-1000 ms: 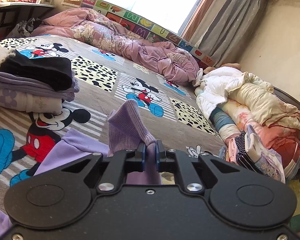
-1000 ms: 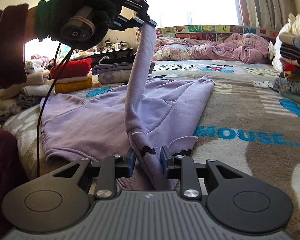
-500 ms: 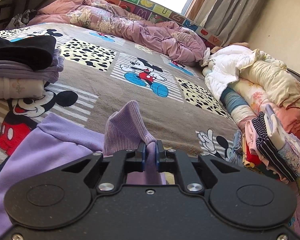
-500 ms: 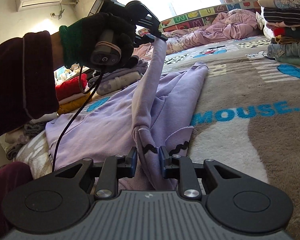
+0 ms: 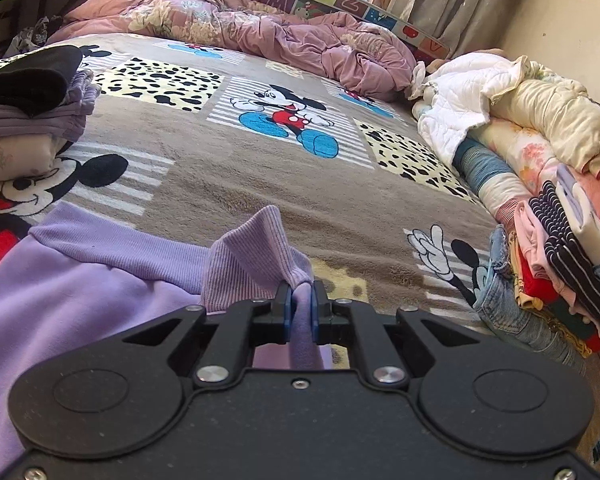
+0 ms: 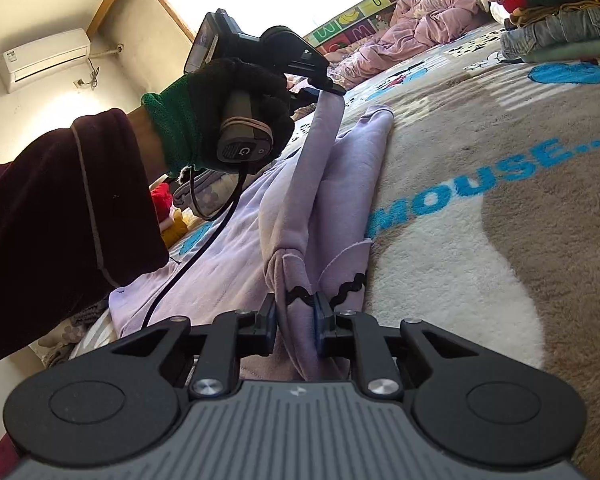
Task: Fold clothes
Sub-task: 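Lift the sleeve cuff up with the left tool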
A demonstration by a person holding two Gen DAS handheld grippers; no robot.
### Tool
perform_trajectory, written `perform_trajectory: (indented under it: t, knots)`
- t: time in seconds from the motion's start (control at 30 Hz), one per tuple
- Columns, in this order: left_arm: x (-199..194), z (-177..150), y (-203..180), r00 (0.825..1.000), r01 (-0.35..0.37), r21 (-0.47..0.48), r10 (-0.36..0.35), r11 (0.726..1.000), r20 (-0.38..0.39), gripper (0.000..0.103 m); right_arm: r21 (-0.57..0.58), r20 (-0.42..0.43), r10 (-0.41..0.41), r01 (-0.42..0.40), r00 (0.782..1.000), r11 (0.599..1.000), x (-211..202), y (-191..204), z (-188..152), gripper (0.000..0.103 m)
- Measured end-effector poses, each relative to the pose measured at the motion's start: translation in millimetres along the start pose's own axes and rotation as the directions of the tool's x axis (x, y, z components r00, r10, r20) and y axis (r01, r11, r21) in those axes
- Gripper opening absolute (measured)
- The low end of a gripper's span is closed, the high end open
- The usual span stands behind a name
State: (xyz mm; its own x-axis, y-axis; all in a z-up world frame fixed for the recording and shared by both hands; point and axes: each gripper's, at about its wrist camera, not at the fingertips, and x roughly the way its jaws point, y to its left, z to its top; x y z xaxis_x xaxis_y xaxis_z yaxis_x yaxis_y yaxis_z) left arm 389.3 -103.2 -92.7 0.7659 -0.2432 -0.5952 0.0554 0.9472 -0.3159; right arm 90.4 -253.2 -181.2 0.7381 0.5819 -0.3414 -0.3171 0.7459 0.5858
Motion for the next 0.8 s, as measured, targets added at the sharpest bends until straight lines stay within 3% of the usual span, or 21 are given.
perform_trajectory:
  t: [0.3, 0.53, 0.63, 0.8]
  knots:
    - [23.0, -9.7, -15.1, 0.998, -0.054, 0.086, 0.057, 0.995, -0.029, 0.006, 0.042, 0.002, 0.016, -0.016, 1.000, 0.999, 0.8, -5.2, -0.2, 0.019]
    - [38.1, -17.3, -35.5, 0.989, -0.126, 0.220, 0.140, 0.967, -0.049, 0.007, 0.050, -0.002, 0.022, -0.022, 1.000, 0.999, 1.7, -6.5, -0.5, 0.019]
    - [38.0, -15.8, -43.0, 0.990, -0.099, 0.266, 0.122, 0.959, -0.071, 0.014, 0.051, -0.005, 0.023, -0.023, 1.000, 0.998, 2.2, -6.5, 0.2, 0.019]
    - [11.2, -1.8, -37.9, 0.998, -0.045, 0.247, 0.054, 0.968, -0.029, 0.014, 0.058, -0.007, 0.023, -0.023, 1.000, 0.998, 2.5, -6.9, 1.7, 0.019]
